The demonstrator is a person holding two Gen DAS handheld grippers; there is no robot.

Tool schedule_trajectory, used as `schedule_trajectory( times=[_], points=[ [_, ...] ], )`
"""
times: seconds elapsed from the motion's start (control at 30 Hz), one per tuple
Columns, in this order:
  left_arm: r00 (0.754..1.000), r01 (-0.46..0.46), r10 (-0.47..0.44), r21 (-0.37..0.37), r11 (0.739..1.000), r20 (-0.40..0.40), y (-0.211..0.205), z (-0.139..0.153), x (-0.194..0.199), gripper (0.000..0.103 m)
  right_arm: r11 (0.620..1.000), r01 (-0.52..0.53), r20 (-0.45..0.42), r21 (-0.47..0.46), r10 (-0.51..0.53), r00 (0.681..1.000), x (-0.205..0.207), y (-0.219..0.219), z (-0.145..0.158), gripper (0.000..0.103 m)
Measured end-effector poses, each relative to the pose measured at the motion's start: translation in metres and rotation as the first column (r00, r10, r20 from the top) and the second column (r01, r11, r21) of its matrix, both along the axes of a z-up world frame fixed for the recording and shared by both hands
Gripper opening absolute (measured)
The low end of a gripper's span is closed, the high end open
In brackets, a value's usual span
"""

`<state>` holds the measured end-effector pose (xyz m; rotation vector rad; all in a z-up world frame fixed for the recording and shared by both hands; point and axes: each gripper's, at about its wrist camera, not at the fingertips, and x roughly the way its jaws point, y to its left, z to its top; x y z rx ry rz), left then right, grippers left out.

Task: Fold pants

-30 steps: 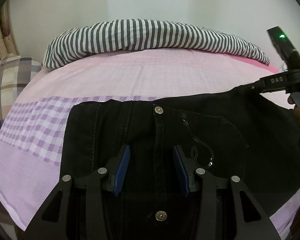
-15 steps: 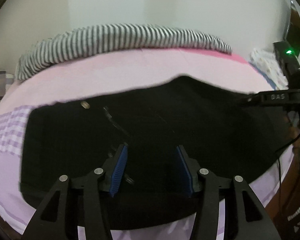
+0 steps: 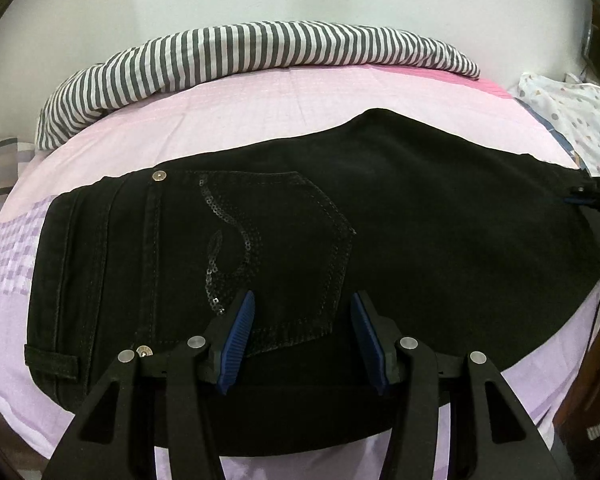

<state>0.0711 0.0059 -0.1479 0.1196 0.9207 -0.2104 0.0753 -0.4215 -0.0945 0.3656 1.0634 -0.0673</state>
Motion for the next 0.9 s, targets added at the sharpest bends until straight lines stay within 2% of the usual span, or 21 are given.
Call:
schedule_trajectory(
  times=[0.07, 0.23, 0.37, 0.57, 0.73, 0.9],
  points=[
    [1.0, -0.003, 0.003, 0.01, 1.0, -0.001, -0.002, 0.0, 0.0, 0.052, 0.999, 0.032, 0.006, 0.015, -0.032, 0.999, -0.004, -0.02, 0.0, 0.023],
    [1.0, -0.013, 0.014, 0.028, 1.0, -0.01, -0.006, 0.001, 0.002, 0.053, 0.993, 0.115, 0.004, -0.029, -0.115, 0.993, -0.014, -0.057, 0.002, 0.023],
    [1.0, 0.0, 0.0, 0.018, 1.0, -0.016, -0.013, 0.008, 0.002, 0.053, 0.983, 0.179, -0.001, -0.043, -0.179, 0.984, -0.02, -0.08, 0.004, 0.028],
    [0.995, 0.096, -0.096, 0.01, 0.995, 0.018, -0.046, 0.026, -0.002, 0.054, 0.965, 0.261, 0.048, 0.026, -0.262, 0.964, -0.054, -0.101, 0.022, 0.032],
    [0.985, 0.172, -0.171, -0.033, 0.985, 0.019, -0.077, 0.036, -0.001, 0.056, 0.937, 0.338, 0.089, 0.09, -0.346, 0.934, -0.105, -0.118, 0.035, 0.033],
    [0.974, 0.226, -0.226, -0.067, 0.972, 0.016, -0.106, 0.039, -0.002, 0.057, 0.903, 0.404, 0.093, 0.142, -0.419, 0.903, -0.147, -0.13, 0.036, 0.036]
  ],
)
